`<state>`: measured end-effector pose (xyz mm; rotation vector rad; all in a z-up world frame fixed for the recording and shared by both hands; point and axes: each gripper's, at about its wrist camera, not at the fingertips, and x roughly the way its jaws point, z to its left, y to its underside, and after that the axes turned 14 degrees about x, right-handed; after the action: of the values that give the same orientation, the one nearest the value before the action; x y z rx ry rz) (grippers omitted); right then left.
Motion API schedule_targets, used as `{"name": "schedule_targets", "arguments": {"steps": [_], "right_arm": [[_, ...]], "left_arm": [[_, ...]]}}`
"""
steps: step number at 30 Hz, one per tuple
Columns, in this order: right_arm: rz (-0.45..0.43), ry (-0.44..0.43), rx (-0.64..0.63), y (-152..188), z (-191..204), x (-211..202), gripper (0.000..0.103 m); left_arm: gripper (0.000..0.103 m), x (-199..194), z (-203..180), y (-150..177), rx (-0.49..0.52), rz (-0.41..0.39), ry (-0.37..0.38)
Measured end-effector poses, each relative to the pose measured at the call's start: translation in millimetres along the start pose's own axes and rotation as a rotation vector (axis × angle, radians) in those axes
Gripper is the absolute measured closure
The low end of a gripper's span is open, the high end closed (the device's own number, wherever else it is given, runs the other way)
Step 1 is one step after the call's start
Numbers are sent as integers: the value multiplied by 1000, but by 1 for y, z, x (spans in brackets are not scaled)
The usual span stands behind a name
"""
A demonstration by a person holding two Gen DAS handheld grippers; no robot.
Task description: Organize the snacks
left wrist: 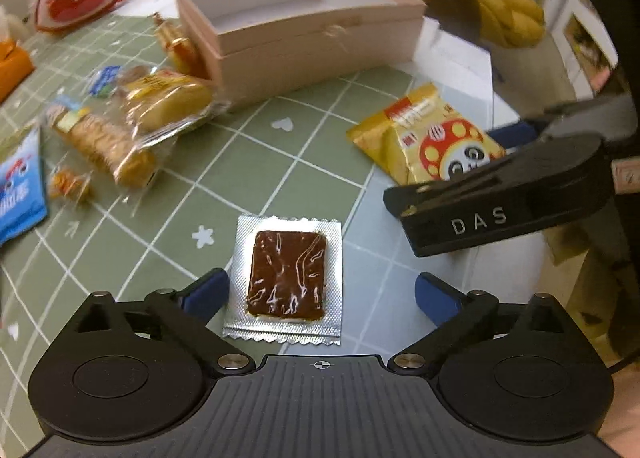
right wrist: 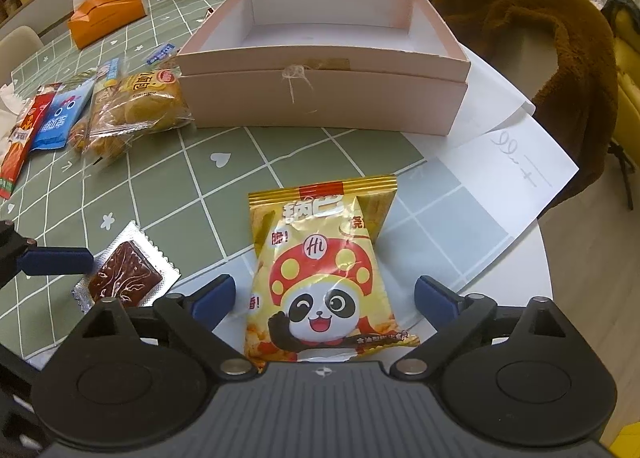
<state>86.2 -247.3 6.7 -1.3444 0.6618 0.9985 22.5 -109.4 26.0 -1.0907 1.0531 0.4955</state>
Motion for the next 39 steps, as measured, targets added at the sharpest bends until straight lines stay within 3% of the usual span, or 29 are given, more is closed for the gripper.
{"name": "schedule_targets", "arguments": {"steps": [6,7,10,18,23,27,28,29,34,37,38,39], "right_arm": [[1,1,6,-2,-4,1,6],[0,2,10,-3,-6,1,6],[-3,6,19,-6,-8,2,6],[-3,5,15,-5,-7,2,6],[-4,5,15,-5,-7,2,6],[-4,4,11,-4,-6,1,6],[-4,3,10,-4,-6,1,6],[-4,3,10,-4,-6,1,6],[-4,3,9,-4,-6,1,6],[-8,6,-13,-4,-3,1,7],[-11,4,-22,-5,-2,1,10],[-9,-4,-28,-7,-1,1,14]], "left_arm": [[7,-6,15,6,-57,-42,53],[12,-7,15,5,-53,-38,42],[48,-10,12,1,-27,-12,-72],[46,-7,13,-1,18,-13,-54],[19,-3,5,2,80,-29,-16],[17,-2,1,4,96,-36,-18],[22,-3,1,4,91,-39,-22],[40,-5,2,4,87,-48,-27],[40,-8,2,4,87,-61,-29],[49,-14,0,4,85,-80,-35],[63,-17,1,4,77,-86,-29],[91,-19,3,4,70,-80,-38]]}}
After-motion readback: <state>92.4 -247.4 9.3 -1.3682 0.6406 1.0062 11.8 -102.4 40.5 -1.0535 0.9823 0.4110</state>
